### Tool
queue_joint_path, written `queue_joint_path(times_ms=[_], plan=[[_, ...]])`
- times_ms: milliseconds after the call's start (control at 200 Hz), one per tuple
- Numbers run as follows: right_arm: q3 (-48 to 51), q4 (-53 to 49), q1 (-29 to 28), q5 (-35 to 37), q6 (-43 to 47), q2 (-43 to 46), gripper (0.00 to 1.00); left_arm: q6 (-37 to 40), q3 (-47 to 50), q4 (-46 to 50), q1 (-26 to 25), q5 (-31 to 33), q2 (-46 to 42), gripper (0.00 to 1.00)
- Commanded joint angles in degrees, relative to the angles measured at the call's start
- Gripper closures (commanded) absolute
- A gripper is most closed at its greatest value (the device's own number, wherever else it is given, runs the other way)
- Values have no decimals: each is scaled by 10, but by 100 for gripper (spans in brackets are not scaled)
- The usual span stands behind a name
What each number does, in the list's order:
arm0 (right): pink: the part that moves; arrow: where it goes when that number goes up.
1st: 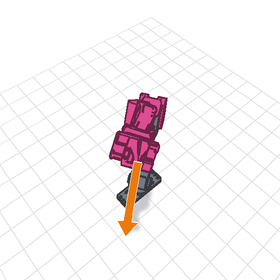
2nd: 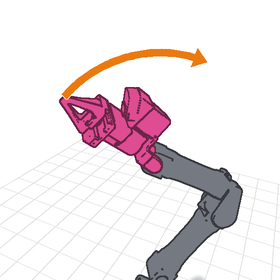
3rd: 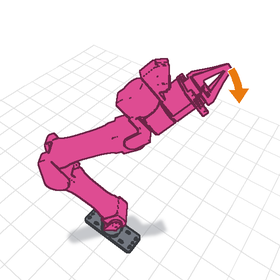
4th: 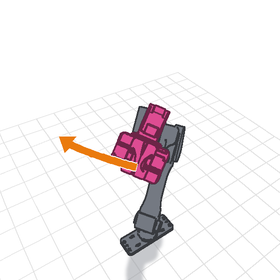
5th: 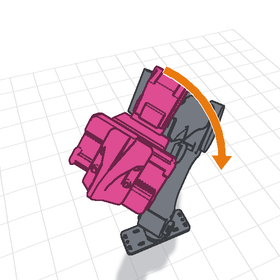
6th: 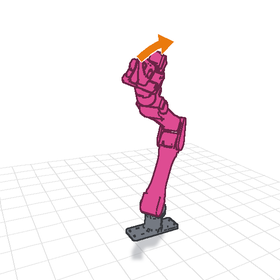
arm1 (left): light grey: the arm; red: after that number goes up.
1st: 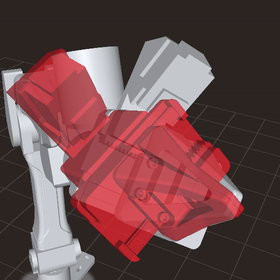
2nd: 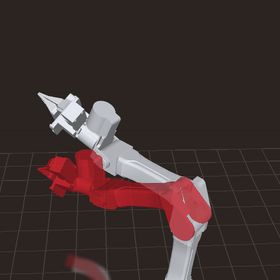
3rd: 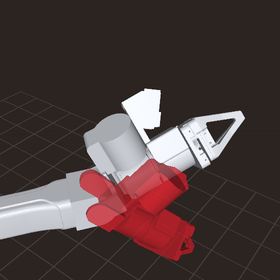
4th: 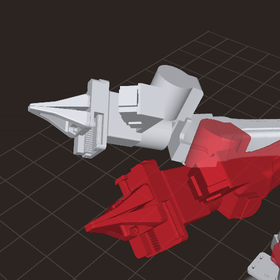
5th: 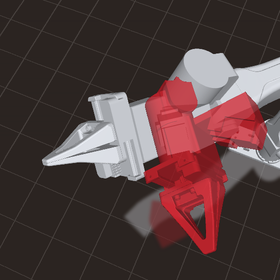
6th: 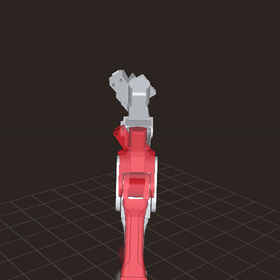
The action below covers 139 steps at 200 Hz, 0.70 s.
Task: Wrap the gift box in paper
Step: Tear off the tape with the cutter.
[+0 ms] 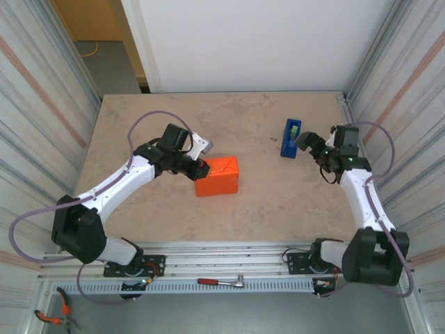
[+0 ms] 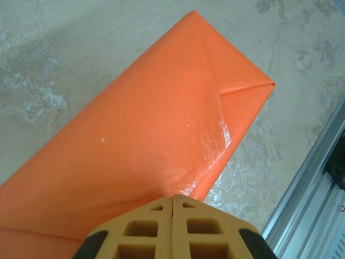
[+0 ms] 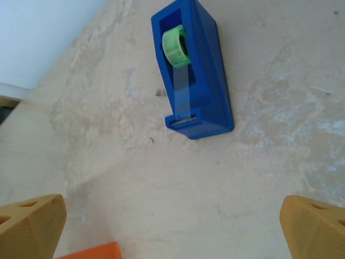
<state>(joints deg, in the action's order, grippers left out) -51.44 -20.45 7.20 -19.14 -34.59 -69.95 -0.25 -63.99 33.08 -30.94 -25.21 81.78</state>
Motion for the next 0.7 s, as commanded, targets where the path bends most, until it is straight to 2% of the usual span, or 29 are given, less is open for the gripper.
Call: queue_joint_path(times_ms=[0,150,411,691], plan=[[-28,65,34,-116,-33,-62,7,-1,41,72,-7,64,37,100],[-54,133,59,-188,-78,-165,24,-2,41,71,-7,64,39,100],[-117,175,59,-229,-98,-294,50,-2,47,73,-8,70,30,100],[-134,186,56,-240,-97,-348,53,1,42,73,-8,71,39,100]])
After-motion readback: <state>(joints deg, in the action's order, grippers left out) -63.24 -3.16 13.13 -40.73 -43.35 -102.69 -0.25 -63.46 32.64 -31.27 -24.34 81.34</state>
